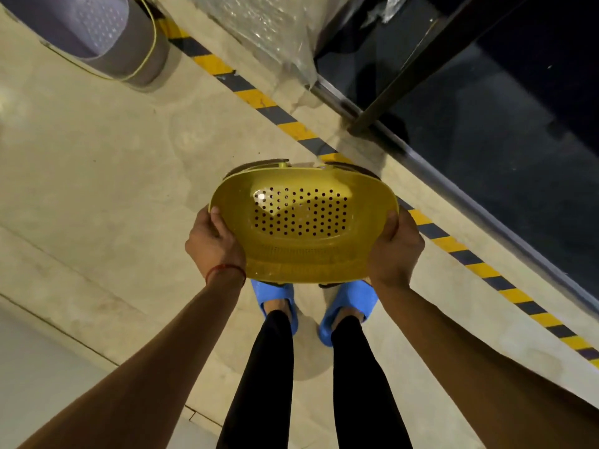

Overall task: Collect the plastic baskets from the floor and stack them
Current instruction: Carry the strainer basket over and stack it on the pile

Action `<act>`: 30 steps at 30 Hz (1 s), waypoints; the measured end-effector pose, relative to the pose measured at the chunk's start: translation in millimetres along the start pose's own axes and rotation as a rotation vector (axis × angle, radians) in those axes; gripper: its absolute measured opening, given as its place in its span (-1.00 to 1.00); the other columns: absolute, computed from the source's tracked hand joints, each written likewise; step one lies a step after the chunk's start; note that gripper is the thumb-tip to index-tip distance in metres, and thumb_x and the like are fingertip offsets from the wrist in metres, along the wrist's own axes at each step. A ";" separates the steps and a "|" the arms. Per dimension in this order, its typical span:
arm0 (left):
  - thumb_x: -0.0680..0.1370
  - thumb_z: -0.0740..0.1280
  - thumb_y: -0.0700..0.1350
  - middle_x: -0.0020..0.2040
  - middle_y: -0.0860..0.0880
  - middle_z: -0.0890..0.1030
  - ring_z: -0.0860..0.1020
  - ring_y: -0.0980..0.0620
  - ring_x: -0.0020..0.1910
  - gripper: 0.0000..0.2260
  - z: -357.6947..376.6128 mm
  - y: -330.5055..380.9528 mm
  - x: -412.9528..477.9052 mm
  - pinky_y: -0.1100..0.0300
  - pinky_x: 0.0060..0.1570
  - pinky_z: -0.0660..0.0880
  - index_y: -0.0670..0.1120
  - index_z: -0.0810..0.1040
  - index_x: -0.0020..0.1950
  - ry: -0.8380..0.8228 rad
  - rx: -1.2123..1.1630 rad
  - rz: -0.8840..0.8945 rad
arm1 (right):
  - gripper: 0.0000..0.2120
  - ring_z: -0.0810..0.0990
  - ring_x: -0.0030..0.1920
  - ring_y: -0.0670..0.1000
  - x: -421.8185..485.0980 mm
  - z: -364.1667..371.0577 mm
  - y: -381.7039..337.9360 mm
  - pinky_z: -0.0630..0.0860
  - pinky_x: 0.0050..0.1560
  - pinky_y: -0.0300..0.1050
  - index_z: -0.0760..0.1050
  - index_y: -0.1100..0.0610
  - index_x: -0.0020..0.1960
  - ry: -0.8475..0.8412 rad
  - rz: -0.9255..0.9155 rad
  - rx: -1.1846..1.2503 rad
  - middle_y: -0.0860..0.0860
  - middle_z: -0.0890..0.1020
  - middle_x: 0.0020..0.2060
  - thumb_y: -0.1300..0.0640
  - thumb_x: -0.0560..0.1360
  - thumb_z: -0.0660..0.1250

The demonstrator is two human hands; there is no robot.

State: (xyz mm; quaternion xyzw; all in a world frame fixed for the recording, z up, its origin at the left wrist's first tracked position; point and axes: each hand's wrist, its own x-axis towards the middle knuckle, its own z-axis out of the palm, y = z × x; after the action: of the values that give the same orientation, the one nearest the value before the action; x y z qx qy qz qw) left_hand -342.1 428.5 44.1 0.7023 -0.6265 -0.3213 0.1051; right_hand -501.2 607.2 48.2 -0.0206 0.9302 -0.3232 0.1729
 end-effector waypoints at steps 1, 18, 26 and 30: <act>0.69 0.14 -0.09 -0.20 -0.09 0.56 0.43 -0.05 -0.22 -0.71 6.3 -2.3 0.4 0.30 -0.23 0.22 -0.22 0.59 0.12 0.016 0.005 0.002 | -0.68 0.62 0.08 0.21 2.0 5.3 3.5 0.43 0.05 -0.15 0.55 0.28 0.28 0.006 -0.014 -0.008 0.24 0.66 0.08 0.18 0.73 0.09; 0.65 0.16 0.02 0.35 -0.12 0.49 0.49 -0.16 0.26 -0.60 -26.5 6.7 -14.1 -0.01 0.21 0.44 -0.09 0.31 0.46 -0.310 0.179 0.021 | -0.66 0.55 0.29 0.18 -9.4 -37.9 -5.3 0.52 0.23 0.06 0.41 0.21 0.42 -0.266 -0.019 -0.185 0.16 0.57 0.30 0.17 0.66 0.21; 0.61 0.16 0.06 0.34 -0.06 0.43 0.48 -0.11 0.21 -0.59 -134.1 63.7 -91.7 0.00 0.03 0.50 -0.06 0.37 0.41 -0.382 0.312 0.298 | -0.70 0.54 0.22 0.13 -68.5 -142.8 -77.2 0.54 0.03 0.01 0.50 0.14 0.32 -0.375 -0.336 -0.379 0.09 0.60 0.20 0.12 0.60 0.32; 0.62 0.16 0.06 0.28 -0.05 0.49 0.50 -0.09 0.17 -0.64 -188.8 92.3 -129.9 0.02 0.03 0.50 -0.05 0.42 0.36 -0.358 0.384 0.390 | -0.75 0.61 0.06 0.21 -96.9 -187.0 -109.3 0.59 -0.08 0.05 0.57 0.20 0.17 -0.411 -0.633 -0.435 0.14 0.65 0.04 0.20 0.51 0.42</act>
State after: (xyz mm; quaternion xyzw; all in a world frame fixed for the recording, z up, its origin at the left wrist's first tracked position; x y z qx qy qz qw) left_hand -308.1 485.6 282.1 0.5084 -0.8070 -0.2892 -0.0816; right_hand -480.9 646.5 281.3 -0.4046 0.8707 -0.1458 0.2386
